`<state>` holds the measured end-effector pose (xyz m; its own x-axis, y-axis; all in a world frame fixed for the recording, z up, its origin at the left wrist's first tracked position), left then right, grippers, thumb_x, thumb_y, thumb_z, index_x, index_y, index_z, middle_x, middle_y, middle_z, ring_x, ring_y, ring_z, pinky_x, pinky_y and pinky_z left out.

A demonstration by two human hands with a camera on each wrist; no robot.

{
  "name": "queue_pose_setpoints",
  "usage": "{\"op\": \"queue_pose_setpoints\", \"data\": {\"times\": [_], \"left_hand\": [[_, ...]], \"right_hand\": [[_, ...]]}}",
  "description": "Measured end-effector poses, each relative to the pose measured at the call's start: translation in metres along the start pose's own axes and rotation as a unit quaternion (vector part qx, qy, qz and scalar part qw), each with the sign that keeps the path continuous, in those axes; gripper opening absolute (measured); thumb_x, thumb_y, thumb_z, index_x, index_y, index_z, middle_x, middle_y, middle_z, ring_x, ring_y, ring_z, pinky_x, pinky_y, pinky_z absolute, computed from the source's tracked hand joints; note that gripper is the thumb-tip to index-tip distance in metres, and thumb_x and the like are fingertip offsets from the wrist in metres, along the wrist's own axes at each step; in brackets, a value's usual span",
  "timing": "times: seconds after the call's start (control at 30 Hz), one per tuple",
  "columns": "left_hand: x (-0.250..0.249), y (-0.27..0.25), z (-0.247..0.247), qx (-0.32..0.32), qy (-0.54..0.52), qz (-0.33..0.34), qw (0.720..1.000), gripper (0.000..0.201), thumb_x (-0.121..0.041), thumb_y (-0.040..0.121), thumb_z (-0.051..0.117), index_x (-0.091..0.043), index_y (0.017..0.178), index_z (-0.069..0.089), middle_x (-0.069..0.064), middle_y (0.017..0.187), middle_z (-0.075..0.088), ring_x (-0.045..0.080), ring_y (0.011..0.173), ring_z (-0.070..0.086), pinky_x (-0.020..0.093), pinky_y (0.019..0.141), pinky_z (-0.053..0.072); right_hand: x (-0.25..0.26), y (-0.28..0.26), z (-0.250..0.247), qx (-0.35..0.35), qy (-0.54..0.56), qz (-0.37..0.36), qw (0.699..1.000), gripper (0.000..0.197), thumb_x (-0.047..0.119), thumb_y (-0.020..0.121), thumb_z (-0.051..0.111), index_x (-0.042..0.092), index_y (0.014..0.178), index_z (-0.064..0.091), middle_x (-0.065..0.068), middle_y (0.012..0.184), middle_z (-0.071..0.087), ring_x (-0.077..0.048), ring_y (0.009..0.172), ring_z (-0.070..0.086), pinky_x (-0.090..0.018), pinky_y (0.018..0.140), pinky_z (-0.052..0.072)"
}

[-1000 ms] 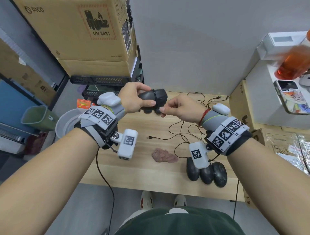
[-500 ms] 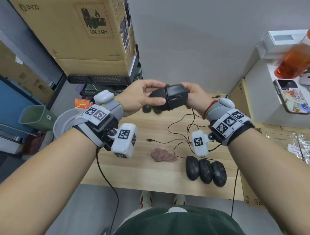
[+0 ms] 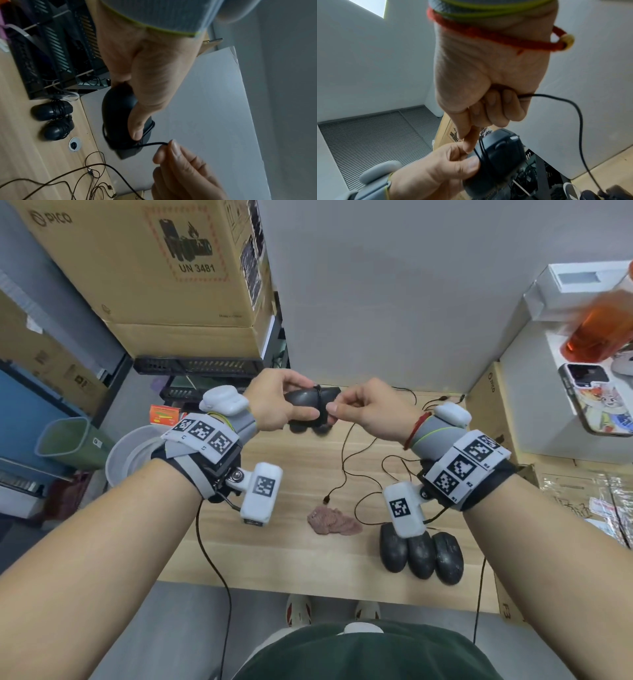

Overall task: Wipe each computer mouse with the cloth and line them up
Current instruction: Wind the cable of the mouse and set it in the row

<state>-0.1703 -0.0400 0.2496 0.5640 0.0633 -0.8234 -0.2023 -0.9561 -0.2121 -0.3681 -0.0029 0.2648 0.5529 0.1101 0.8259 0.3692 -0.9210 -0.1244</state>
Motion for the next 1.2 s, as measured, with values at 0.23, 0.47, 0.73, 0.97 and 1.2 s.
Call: {"op": "queue_pose_setpoints", "data": {"times": [0.23, 0.47, 0.73, 0.97, 1.2], "left_hand": [[-0.017, -0.009, 0.007, 0.151, -0.004, 0.039, 0.988, 0.047, -0.005, 0.074, 0.087, -0.012, 0.116, 0.068, -0.003, 0.118, 0.072, 0.008, 0.112, 0.068, 0.037, 0.106, 0.050], [-0.031, -0.021, 0.005, 0.198, -0.139, 0.031, 0.970, 0.060, -0.025, 0.056, 0.093, -0.019, 0.110, 0.066, 0.008, 0.115, 0.075, 0.039, 0.109, 0.066, 0.073, 0.101, 0.035], [-0.031, -0.003, -0.005, 0.015, -0.308, 0.026, 0.951, 0.042, 0.006, 0.078, 0.077, -0.014, 0.104, 0.051, 0.009, 0.096, 0.074, 0.020, 0.084, 0.071, 0.034, 0.072, 0.058], [-0.005, 0.011, -0.015, -0.102, -0.029, -0.007, 0.994, 0.052, -0.023, 0.063, 0.096, -0.028, 0.096, 0.056, -0.001, 0.103, 0.071, 0.018, 0.096, 0.069, 0.037, 0.091, 0.054], [-0.021, -0.009, 0.001, 0.094, 0.013, 0.024, 0.995, 0.049, -0.013, 0.068, 0.092, -0.021, 0.100, 0.055, -0.002, 0.095, 0.074, 0.030, 0.089, 0.070, 0.056, 0.087, 0.056]], "right_hand": [[-0.005, 0.015, -0.022, -0.051, 0.010, -0.020, 0.998, 0.023, 0.032, 0.085, 0.078, 0.014, 0.072, 0.071, -0.015, 0.060, 0.055, -0.013, 0.056, 0.042, -0.025, 0.055, 0.036], [-0.028, 0.024, -0.023, -0.092, 0.150, 0.000, 0.984, 0.024, 0.025, 0.087, 0.074, 0.015, 0.070, 0.061, 0.004, 0.060, 0.054, -0.006, 0.054, 0.045, -0.020, 0.054, 0.036], [-0.037, 0.016, 0.016, -0.013, 0.104, 0.055, 0.993, 0.037, 0.031, 0.106, 0.043, 0.014, 0.089, 0.071, 0.008, 0.050, 0.039, -0.005, 0.041, 0.031, -0.017, 0.044, 0.028], [-0.003, 0.011, 0.003, -0.005, 0.010, -0.002, 1.000, 0.032, 0.031, 0.102, 0.054, 0.017, 0.079, 0.071, 0.014, 0.046, 0.046, -0.002, 0.043, 0.036, -0.018, 0.050, 0.028], [0.001, 0.022, -0.029, -0.089, 0.012, -0.037, 0.995, 0.030, 0.033, 0.100, 0.058, 0.019, 0.076, 0.070, -0.010, 0.067, 0.048, -0.006, 0.051, 0.031, -0.022, 0.051, 0.028]]}}
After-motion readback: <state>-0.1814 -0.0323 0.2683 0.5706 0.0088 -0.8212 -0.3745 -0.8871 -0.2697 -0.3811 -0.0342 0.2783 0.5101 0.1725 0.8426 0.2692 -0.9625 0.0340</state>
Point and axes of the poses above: each hand's wrist, its own y-axis towards the middle knuckle, its own z-axis out of the palm, x = y × z, the point moved 2 cm from there along y, towards the middle knuckle
